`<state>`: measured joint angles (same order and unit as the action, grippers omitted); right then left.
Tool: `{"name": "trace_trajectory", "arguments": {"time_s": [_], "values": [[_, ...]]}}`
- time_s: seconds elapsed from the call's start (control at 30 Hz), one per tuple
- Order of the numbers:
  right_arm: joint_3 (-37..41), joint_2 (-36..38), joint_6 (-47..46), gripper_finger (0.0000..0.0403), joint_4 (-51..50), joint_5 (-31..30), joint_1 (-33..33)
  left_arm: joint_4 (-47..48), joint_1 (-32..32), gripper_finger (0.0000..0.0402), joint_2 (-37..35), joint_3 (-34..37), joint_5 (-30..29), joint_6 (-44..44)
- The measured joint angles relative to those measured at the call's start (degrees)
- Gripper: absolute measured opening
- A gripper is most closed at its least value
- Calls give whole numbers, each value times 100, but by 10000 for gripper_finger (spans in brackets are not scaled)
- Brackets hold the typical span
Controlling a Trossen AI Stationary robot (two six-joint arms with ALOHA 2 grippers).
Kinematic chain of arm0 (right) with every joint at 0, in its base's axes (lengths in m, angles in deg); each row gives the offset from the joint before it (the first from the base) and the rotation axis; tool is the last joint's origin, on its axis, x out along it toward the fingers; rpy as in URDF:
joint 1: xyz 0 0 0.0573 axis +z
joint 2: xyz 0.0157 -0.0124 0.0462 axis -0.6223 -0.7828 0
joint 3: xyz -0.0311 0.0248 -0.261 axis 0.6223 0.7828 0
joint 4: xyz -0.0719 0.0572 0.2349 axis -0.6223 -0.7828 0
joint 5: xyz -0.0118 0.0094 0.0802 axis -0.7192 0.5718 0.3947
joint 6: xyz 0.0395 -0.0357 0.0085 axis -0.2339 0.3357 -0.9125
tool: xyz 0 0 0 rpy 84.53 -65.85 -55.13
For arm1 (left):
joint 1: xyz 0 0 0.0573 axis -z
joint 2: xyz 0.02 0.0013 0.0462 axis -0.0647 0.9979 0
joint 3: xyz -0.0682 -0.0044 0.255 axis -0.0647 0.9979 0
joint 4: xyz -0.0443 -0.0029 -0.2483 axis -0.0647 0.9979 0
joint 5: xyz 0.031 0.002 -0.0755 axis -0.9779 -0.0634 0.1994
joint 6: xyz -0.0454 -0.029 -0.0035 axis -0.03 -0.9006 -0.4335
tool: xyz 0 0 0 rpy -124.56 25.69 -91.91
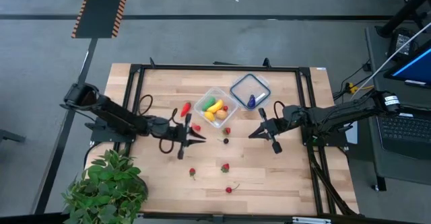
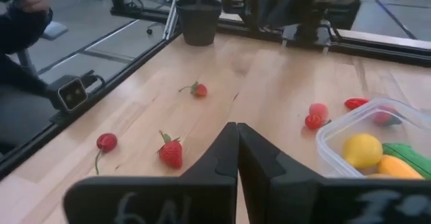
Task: Pick and placing Produce into tupperware
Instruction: Put the middle red strawberry into the transparent container
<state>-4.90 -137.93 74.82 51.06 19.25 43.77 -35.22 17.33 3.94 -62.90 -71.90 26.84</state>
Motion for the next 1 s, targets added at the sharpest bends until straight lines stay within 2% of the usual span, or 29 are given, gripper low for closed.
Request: {"name": "trace_trajectory", "arguments": {"time_s": [0.2,0.33,0.47,0.7,0.83,1.0], "values": [[-66,0,-600,14,188,-295,20,13,233,51,-43,105,-16,-4],[-217,-2,-441,33,166,-362,154,58,226,57,-43,105,-20,-2],[-420,-130,-217,63,74,-696,354,59,228,62,-43,105,-18,-5],[-805,-901,-53,140,-91,-1260,517,57,229,65,-41,102,-85,-1],[-1238,-1453,91,178,-659,-1435,517,59,228,56,-41,102,-481,-1],[-1972,-2051,443,209,-1665,-1495,521,75,228,41,-41,100,-492,-25]]}}
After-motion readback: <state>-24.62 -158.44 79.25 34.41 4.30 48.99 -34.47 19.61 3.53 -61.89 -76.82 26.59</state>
